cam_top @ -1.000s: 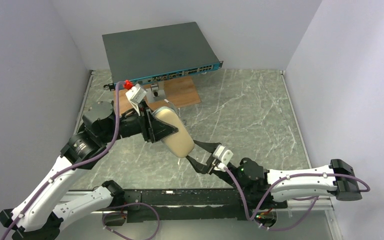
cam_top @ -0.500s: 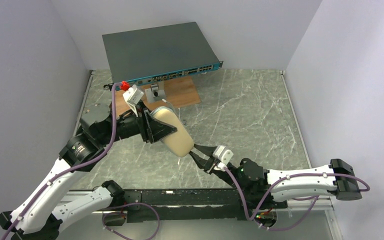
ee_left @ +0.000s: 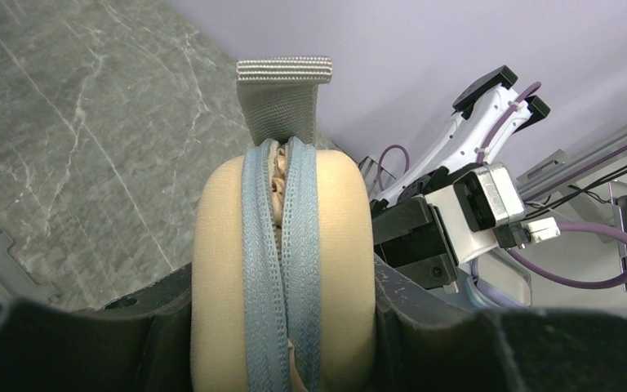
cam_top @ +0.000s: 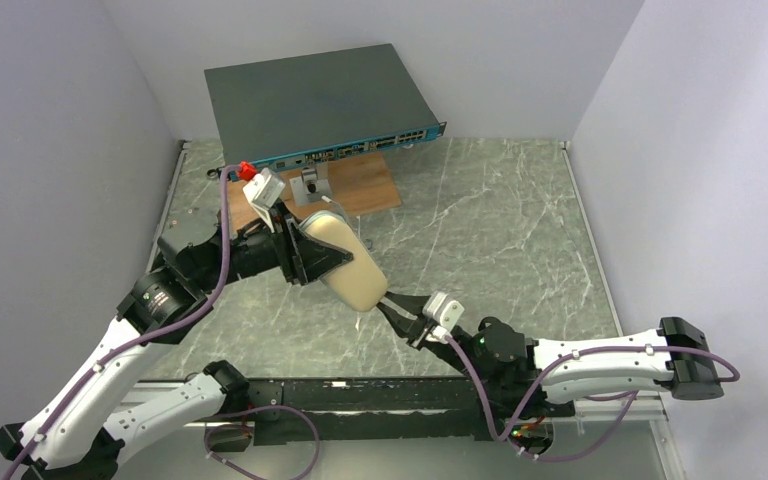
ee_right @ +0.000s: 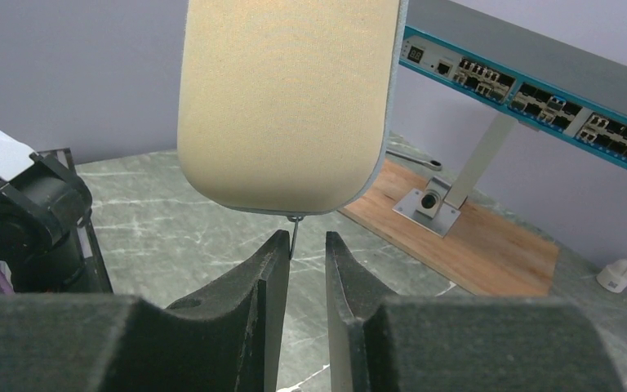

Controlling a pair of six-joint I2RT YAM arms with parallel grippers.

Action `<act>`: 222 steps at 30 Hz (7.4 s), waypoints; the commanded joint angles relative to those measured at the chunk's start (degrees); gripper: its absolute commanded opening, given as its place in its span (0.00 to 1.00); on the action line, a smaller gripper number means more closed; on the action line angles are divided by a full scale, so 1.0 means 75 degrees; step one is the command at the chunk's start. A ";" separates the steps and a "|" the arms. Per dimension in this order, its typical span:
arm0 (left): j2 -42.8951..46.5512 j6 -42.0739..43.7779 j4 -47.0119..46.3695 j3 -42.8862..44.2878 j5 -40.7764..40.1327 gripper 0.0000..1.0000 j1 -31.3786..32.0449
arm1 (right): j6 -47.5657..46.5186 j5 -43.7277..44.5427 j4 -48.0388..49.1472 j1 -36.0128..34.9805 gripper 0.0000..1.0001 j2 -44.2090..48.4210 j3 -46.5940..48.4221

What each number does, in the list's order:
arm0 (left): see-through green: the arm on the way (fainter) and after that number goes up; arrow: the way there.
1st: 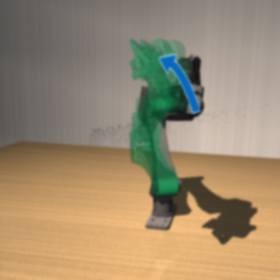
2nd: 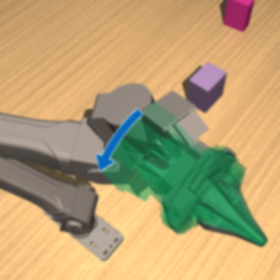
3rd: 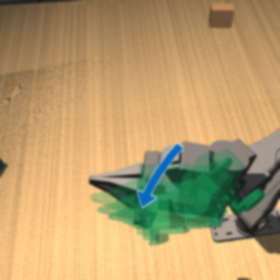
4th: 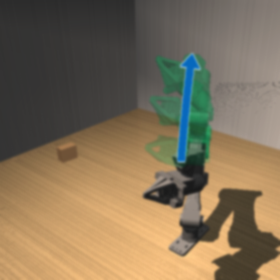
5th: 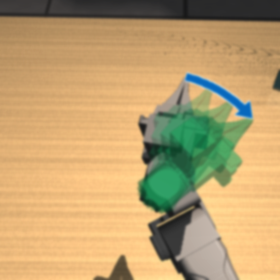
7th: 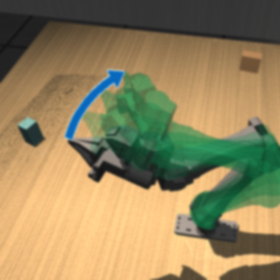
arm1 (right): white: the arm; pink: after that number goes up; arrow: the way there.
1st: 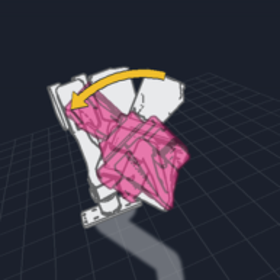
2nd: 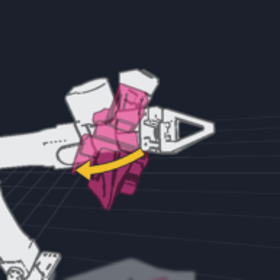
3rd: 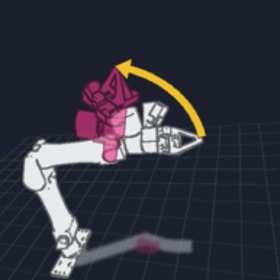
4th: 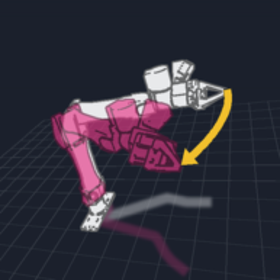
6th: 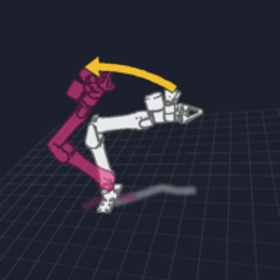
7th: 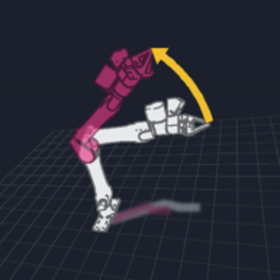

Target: Open the umbrella

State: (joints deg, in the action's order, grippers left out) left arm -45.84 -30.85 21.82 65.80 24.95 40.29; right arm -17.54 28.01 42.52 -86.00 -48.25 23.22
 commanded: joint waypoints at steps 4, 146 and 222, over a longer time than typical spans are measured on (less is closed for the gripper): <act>0.0152 -0.0131 -0.0861 0.0076 -0.0083 0.00 -0.0027 | -0.0079 -0.0111 0.0201 -0.0067 0.24 -0.0111 0.0443; -0.6282 -0.2889 -0.5681 -0.1900 -0.0079 0.00 0.0730 | 0.7001 -0.0901 -1.0390 0.4027 0.98 -0.0452 0.3458; -0.1268 -0.0632 0.1224 -0.2422 -0.3303 0.94 0.0488 | 0.8736 -0.5663 -0.6864 0.5724 0.70 -0.3579 0.2928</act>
State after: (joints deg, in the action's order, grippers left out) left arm -56.97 -35.14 31.31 47.55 1.34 43.92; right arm 44.69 -11.14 -14.39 -38.96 -72.62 43.35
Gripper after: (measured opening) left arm 0.941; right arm 0.705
